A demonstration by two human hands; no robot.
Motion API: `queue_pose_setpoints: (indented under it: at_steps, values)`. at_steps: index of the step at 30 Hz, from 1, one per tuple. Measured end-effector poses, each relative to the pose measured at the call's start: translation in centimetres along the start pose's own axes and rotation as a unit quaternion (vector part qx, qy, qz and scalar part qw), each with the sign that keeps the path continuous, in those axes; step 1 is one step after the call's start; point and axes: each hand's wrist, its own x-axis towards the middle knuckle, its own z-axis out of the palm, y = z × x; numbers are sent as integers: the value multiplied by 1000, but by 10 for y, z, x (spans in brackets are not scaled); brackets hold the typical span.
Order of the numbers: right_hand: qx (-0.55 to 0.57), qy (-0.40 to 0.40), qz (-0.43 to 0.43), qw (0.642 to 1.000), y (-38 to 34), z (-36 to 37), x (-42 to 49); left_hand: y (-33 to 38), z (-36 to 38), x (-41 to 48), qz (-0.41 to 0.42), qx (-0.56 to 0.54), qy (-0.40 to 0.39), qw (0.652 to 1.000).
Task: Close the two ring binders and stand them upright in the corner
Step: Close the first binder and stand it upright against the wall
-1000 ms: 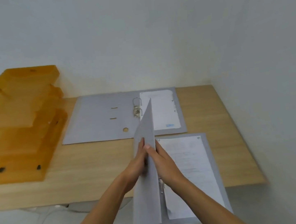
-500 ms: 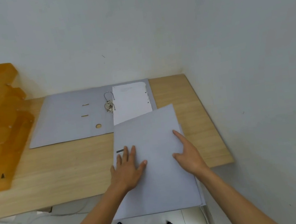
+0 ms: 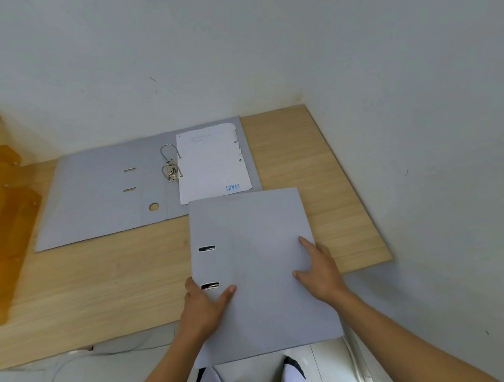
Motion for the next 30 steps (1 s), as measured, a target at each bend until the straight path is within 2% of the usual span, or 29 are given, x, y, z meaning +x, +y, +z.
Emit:
queue_pose_setpoints:
  at_steps: [5,11,17,20,22,25,30]
  values:
    - [-82,-35,-37,995,4,4,10,3,2,-4,-7,2,10,1000]
    - [-115,-60,-15,991,15,11,10,3,6,-7,-25,-16,12,999]
    - [-97,-66,-7,993,14,13,11,1,0,0,-104,-102,8,989]
    - [-72,-68,10,995,10,11,14,9,-7,-5,-134,-192,-59,970]
    - [-42,-68,15,997,7,8,13,15,-9,-11,-131,-220,-118,959]
    - [3,-69,4,998,-1,7,7,26,-3,-22,-110,-278,-153,942]
    - [58,-69,3,996,-23,-4,-4,63,12,-38,-77,-438,-232,865]
